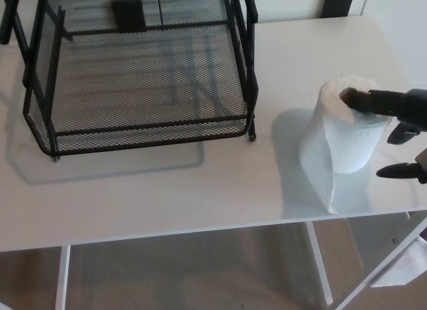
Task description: The robot walks towards a desk on which a file tray is kept in the middle and a toilet paper roll is kept on its right. The robot uses its right hand to hook on finger in the gap of the roll and grabs it, lifts it and places it on the tray.
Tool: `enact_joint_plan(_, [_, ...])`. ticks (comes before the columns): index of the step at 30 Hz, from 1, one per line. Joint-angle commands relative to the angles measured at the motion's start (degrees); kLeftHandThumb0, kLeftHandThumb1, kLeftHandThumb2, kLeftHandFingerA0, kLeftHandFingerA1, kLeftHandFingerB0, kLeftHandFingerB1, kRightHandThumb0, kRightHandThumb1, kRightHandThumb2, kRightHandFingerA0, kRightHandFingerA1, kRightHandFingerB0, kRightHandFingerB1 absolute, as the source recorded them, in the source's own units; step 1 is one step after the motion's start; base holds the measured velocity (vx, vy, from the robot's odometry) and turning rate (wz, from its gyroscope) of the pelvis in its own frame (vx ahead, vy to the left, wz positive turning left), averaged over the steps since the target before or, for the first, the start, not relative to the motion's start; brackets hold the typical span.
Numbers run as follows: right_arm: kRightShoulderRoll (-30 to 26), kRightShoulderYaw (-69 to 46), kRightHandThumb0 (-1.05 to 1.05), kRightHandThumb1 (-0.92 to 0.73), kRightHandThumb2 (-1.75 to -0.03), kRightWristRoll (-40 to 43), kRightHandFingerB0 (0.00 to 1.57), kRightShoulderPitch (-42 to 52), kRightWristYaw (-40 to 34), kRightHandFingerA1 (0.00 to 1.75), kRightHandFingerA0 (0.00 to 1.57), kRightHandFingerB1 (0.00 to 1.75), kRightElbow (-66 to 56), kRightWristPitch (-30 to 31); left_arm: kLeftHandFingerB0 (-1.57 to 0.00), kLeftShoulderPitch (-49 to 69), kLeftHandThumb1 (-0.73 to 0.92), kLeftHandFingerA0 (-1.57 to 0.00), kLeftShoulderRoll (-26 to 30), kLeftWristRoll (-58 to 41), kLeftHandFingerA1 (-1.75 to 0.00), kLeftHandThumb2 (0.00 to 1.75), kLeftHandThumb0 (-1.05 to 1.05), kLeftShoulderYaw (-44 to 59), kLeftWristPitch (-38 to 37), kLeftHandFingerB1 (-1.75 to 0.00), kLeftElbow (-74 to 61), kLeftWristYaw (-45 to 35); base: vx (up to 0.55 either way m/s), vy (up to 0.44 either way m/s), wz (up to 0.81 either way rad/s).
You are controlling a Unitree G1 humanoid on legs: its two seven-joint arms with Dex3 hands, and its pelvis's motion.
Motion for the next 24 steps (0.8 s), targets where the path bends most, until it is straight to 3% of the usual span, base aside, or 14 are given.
enact_joint_plan(1, [1.23,3.3,-0.58,-0.64,-0.6,-6.24,0.12,-0.71,0.19,0.52,0.55,0.26,0.39,-1.63,-0.16,-0.62,0.76,-0.27,0.82,0.84,-0.77,1.25,-1.02,-0.81,-1.0,-0.67,0.68,-0.24,0.0,0.0,0.0])
enact_joint_plan(2, [1.68,4.29,-0.63,-0.51,-0.85,-7.6,0.05,-1.31,-0.24,0.62,0.5,0.39,-0.42,-2.44,-0.22,-0.02,0.92,-0.25,1.02,1.78,-0.86,0.76,-1.0,-1.66,-1.66,-0.74,-0.26,0.49,0.0,0.0,0.0])
enact_joint_plan(3, [1.79,5.07,-0.64,-0.52,-0.85,-8.67,0.05,-1.8,-0.78,0.63,0.51,0.38,-0.56,-4.02,-0.2,0.24,0.92,-0.22,1.09,1.17,-0.84,0.75,-0.98,-1.45,-2.32,-0.73,-0.31,-0.43,0.0,0.0,0.0])
enact_joint_plan(4, [2.15,5.31,-0.58,-0.61,-0.59,-8.93,0.11,-2.03,-1.11,0.57,0.58,0.29,-0.55,-4.37,-0.19,0.43,0.72,-0.28,1.12,1.17,-0.77,1.25,-0.94,-1.55,-2.19,-0.67,-0.65,-0.27,0.0,0.0,0.0])
enact_joint_plan(5, [2.7,5.78,-0.62,-0.5,-0.84,-9.71,0.06,-2.38,-1.23,0.67,0.57,0.42,-0.99,-3.88,-0.2,0.77,0.92,-0.22,1.17,1.22,-0.82,0.81,-1.01,-1.7,-1.82,-0.72,-1.51,-0.06,0.0,0.0,0.0])
enact_joint_plan(7, [2.97,5.91,-0.62,-0.5,-0.84,-10.22,0.06,-2.48,-1.2,0.67,0.57,0.42,-1.14,-3.6,-0.2,0.98,0.92,-0.22,1.21,1.18,-0.82,0.81,-1.01,-1.79,-1.59,-0.72,-2.02,0.03,0.0,0.0,0.0])
enact_joint_plan(8, [4.06,7.31,-0.62,-0.49,-0.81,-12.66,0.16,-3.53,-1.08,0.96,0.81,0.43,-2.17,-2.5,-0.2,0.44,0.77,-0.29,0.93,0.74,-0.77,1.27,-1.0,-1.37,-1.31,-0.68,-0.79,0.13,0.0,0.0,0.0])
enact_joint_plan(12, [4.0,8.41,-0.6,-0.47,-0.81,-15.73,0.23,-4.1,-2.19,1.1,0.82,0.45,-2.07,-3.38,-0.19,-0.82,0.69,-0.26,0.41,0.1,-0.75,1.21,-0.92,-1.15,-0.76,-0.68,0.51,-0.63,0.0,0.0,0.0])
enact_joint_plan(13, [3.84,9.09,-0.5,-0.55,-0.6,-17.84,0.46,-3.62,-6.97,1.59,0.71,0.42,-0.52,-7.29,-0.19,-0.52,0.76,-0.23,0.38,0.46,-0.75,1.25,-0.99,-1.42,-2.19,-0.68,0.46,-0.45,0.0,0.0,0.0])
enact_joint_plan(14, [3.6,9.05,-0.44,-0.44,-0.86,-18.79,0.48,-2.79,-11.05,1.3,1.03,0.59,0.53,-10.12,-0.22,-0.52,0.92,-0.2,0.42,0.8,-0.81,0.75,-1.0,-1.71,-2.07,-0.72,0.34,-0.17,0.0,0.0,0.0])
enact_joint_plan(15, [3.57,9.35,-0.33,-0.59,-0.57,-20.2,0.62,-2.32,-13.79,1.54,0.77,0.47,1.15,-11.17,-0.24,-0.44,0.75,-0.28,0.36,0.87,-0.76,1.25,-0.96,-1.75,-2.14,-0.69,0.32,0.05,0.0,0.0,0.0])
enact_joint_plan(16, [3.57,9.33,-0.29,-0.62,-0.58,-21.23,0.77,-1.73,-16.67,1.6,0.82,0.54,1.43,-12.07,-0.25,-0.39,0.75,-0.26,0.2,0.78,-0.75,1.25,-0.96,-1.65,-2.48,-0.69,0.49,0.17,0.0,0.0,0.0])
enact_joint_plan(17, [3.66,9.16,-0.31,-0.59,-0.61,-21.75,0.88,-1.21,-18.76,1.61,0.82,0.58,1.6,-12.74,-0.23,-0.42,0.92,-0.22,0.13,0.73,-0.82,0.73,-1.0,-1.63,-2.52,-0.72,0.61,0.13,0.0,0.0,0.0])
enact_joint_plan(24, [3.7,10.33,-0.39,-0.58,-0.6,-26.72,0.95,0.39,-31.43,1.71,0.88,0.65,4.8,-16.69,-0.21,-0.51,0.92,-0.2,-0.5,1.02,-0.82,0.71,-0.99,-1.79,-4.55,-0.72,2.07,0.6,0.0,0.0,0.0])
